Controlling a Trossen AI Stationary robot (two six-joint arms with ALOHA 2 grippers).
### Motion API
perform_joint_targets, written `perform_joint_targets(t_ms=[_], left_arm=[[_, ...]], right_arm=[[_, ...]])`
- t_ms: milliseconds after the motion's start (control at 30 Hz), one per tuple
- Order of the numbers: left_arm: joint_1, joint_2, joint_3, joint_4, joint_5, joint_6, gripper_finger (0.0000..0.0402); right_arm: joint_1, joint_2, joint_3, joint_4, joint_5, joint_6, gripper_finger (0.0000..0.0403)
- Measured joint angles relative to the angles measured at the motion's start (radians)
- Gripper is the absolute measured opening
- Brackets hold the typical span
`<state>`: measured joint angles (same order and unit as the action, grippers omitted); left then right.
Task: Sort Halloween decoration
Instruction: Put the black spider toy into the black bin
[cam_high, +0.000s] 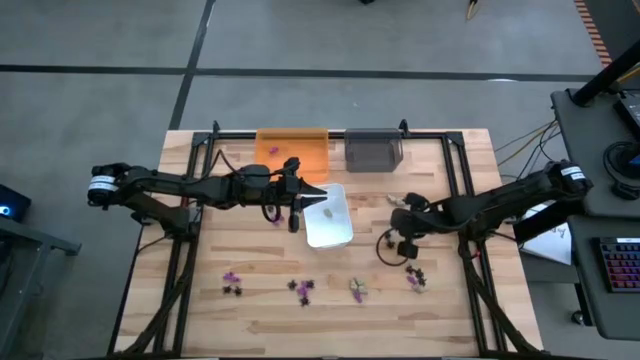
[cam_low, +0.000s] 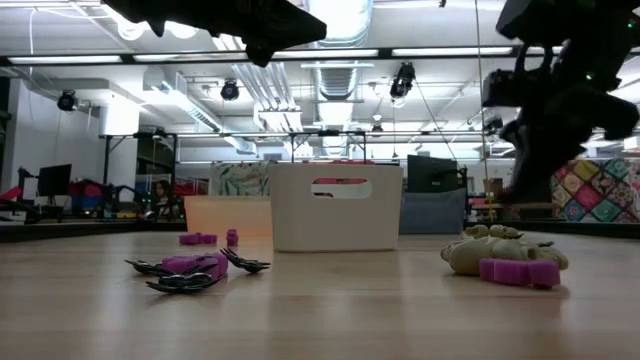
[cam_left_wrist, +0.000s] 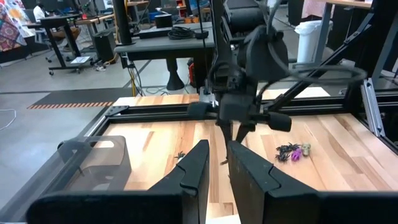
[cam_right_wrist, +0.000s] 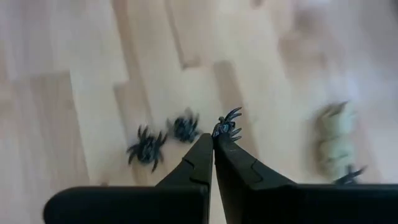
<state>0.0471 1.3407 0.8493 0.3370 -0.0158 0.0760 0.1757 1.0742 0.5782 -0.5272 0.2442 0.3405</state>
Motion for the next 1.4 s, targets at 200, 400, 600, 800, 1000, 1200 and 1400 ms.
perform_joint_targets(t_ms=[200, 400, 600, 800, 1000, 1200, 1400], left_arm=[[0.000, 0.000, 0.000, 0.005, 0.000, 0.000, 0.0041], [0.000, 0.000, -0.001, 0.007, 0.000, 0.000, 0.0041], [0.000, 0.000, -0.001, 0.006, 0.000, 0.009, 0.0041], [0.000, 0.000, -0.001, 0.005, 0.000, 0.011, 0.0041], [0.000, 0.000, -0.001, -0.007, 0.000, 0.011, 0.0041], [0.000, 0.000, -0.001, -0.011, 0.000, 0.012, 0.0041], [0.000, 0.000, -0.001, -0.022, 0.000, 0.012, 0.0041]], right_arm=[[-0.051, -0.039, 0.060, 0.033, 0.133, -0.055, 0.0008], [-0.209, -0.001, 0.163, 0.103, 0.158, -0.207, 0.0008], [-0.418, 0.103, 0.284, 0.144, 0.069, -0.385, 0.0008], [-0.616, 0.273, 0.418, 0.137, -0.053, -0.506, 0.0008], [-0.747, 0.474, 0.555, 0.103, -0.148, -0.588, 0.0008], [-0.798, 0.640, 0.667, 0.027, -0.149, -0.653, 0.0008], [-0.806, 0.698, 0.701, 0.000, -0.148, -0.671, 0.0008]])
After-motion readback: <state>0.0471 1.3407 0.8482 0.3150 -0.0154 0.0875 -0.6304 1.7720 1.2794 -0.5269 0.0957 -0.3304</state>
